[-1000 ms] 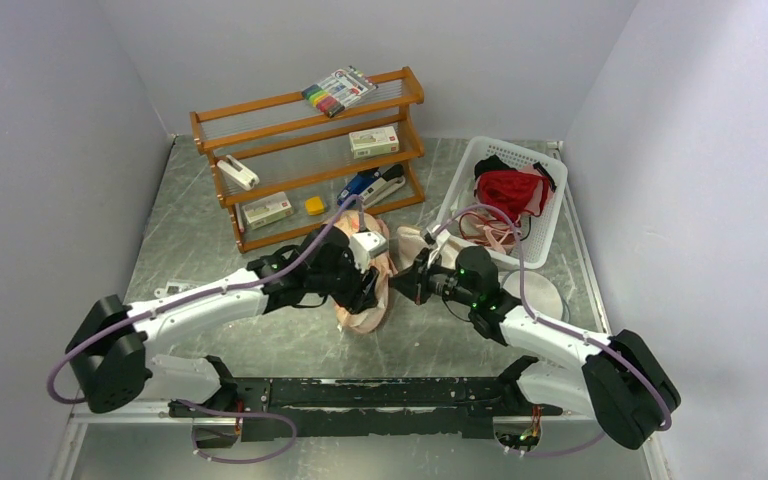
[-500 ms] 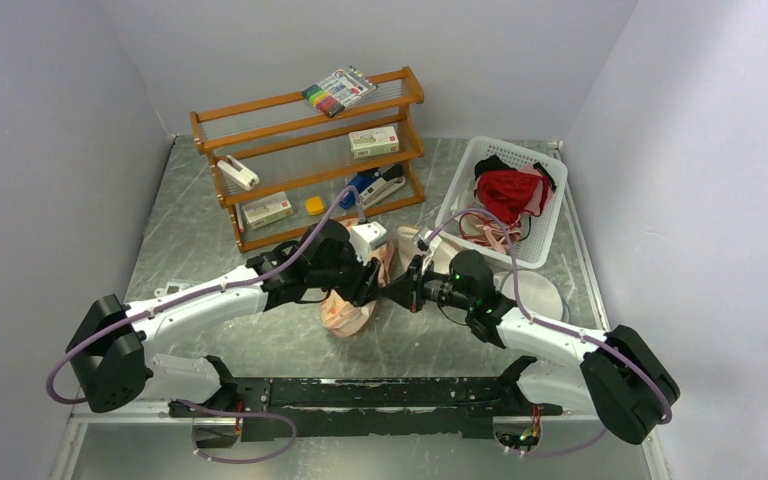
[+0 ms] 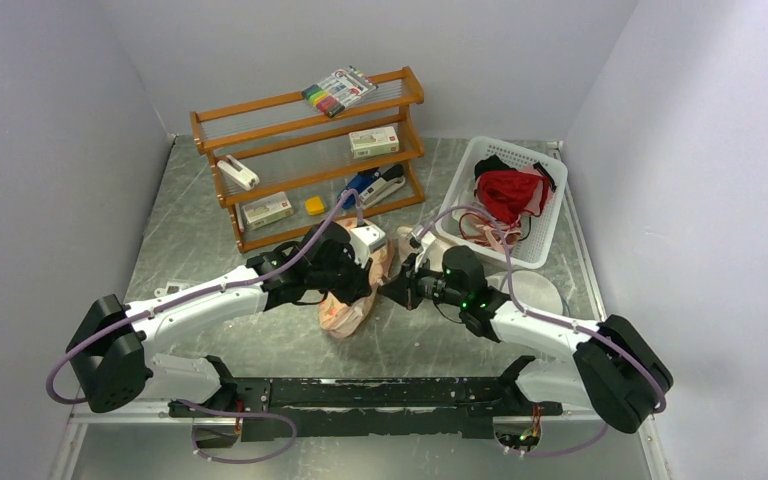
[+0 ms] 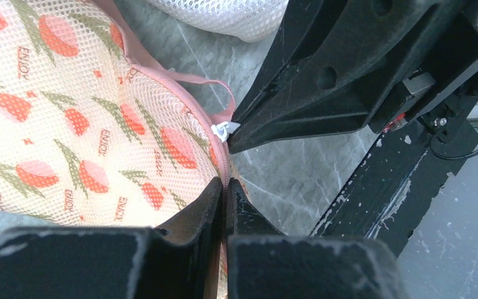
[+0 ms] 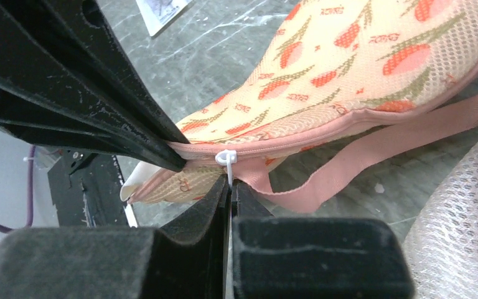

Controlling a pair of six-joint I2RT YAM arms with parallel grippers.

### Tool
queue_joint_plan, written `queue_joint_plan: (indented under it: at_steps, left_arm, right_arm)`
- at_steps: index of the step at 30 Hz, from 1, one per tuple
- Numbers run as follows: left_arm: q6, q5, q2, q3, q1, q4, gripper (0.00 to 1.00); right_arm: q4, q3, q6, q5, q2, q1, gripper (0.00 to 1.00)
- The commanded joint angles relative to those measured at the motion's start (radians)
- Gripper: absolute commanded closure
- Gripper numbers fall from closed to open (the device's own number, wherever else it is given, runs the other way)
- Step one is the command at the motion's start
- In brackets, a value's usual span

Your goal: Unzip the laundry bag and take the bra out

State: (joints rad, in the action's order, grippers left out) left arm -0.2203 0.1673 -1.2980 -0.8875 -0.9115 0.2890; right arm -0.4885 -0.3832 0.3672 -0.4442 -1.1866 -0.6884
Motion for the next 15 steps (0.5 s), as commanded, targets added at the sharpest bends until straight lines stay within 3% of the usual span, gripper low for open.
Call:
queue_joint_plan:
  at_steps: [1, 7, 15]
  left_arm:
    - [0.017, -0.024, 0.008, -0.003, 0.000, 0.057, 0.88]
    - [0.023, -0.020, 0.024, 0.014, 0.000, 0.081, 0.93]
    - [0.020, -0.044, 0.049, 0.053, 0.000, 0.111, 0.93]
  right_arm:
    - [0.041, -0.048, -0.036, 0.082, -0.011, 0.001, 1.00]
    - [0.110, -0.094, -0.057, 0.161, -0.053, 0.017, 1.00]
    - [0.091, -0.154, -0.059, 0.125, -0.177, 0.114, 1.00]
